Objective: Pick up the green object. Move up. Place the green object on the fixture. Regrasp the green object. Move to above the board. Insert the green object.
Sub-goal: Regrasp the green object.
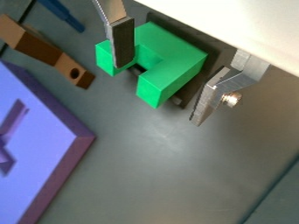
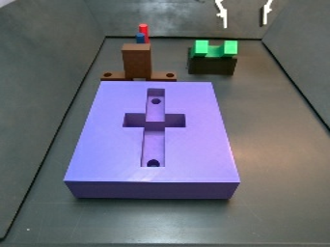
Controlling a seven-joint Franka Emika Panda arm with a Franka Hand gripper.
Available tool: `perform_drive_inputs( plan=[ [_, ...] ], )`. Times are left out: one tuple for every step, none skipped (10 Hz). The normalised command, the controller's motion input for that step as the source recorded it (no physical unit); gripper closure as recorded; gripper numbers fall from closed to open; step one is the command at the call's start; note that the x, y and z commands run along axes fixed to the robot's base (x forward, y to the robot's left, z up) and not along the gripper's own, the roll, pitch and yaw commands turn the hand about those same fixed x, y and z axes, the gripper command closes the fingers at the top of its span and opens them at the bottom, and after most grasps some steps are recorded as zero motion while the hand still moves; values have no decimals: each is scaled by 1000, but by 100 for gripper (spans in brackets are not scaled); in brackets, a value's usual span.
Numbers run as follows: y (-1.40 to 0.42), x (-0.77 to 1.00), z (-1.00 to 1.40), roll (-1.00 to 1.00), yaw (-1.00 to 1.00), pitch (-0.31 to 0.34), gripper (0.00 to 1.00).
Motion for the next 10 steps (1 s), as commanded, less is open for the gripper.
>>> perform_drive_inputs(
  plan=[
    [-126,0,69,1000,0,-120,0],
    [-117,26,23,1000,0,-9,0],
    [-109,17,9,1000,0,0,0],
    [-91,11,17,1000,0,46,0],
    [-100,0,37,1000,0,111,0],
    [-109,0,57,1000,0,151,0],
    [-203,100,83,1000,0,254,0],
    [-194,109,103,1000,0,311,0],
    [-154,0,31,1000,34,249,0],
    [-123,117,74,1000,209,291,0]
  ],
)
